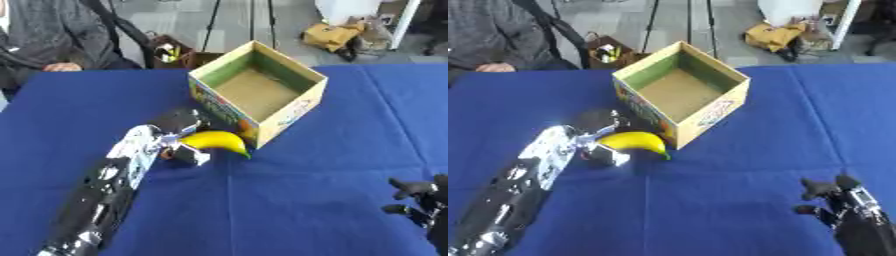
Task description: Pick up objects on the table and place them in the box.
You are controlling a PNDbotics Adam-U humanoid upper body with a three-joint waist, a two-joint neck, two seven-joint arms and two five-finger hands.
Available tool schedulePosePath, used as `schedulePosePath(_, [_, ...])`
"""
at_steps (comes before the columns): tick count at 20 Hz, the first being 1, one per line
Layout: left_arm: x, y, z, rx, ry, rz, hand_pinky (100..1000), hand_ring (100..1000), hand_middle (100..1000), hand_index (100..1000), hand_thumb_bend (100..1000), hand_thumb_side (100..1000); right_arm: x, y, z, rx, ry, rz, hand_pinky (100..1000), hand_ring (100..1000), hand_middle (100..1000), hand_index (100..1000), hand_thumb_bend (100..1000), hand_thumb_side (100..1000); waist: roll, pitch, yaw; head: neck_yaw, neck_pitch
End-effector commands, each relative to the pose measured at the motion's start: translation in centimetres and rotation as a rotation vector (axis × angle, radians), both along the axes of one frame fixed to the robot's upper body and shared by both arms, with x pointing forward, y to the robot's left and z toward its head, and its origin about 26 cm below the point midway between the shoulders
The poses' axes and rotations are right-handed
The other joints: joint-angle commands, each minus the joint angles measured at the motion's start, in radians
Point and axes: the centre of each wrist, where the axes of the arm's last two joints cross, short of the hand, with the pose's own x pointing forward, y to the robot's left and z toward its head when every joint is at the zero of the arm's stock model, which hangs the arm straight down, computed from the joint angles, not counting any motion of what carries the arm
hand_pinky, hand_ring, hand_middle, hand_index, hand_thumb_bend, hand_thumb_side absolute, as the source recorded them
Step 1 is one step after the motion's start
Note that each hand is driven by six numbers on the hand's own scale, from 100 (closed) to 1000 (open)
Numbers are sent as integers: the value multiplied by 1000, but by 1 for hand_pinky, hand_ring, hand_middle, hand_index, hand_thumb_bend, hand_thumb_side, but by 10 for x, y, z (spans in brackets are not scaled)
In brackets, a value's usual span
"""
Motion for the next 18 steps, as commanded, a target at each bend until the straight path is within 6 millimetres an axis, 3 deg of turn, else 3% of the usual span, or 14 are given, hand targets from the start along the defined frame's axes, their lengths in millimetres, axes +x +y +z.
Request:
schedulePosePath(1, [1, 10, 11, 5, -3, 6, 725, 612, 569, 775, 251, 386, 1, -1, 6, -4, -21, 5, 652, 964, 537, 626, 100, 838, -3, -15, 1, -1, -1])
schedulePosePath(18, [-2, 14, 24, -46, 39, -12, 699, 567, 527, 748, 100, 371, 1, -2, 7, -4, -24, 4, 652, 964, 537, 626, 100, 836, -5, -15, 5, -5, -2])
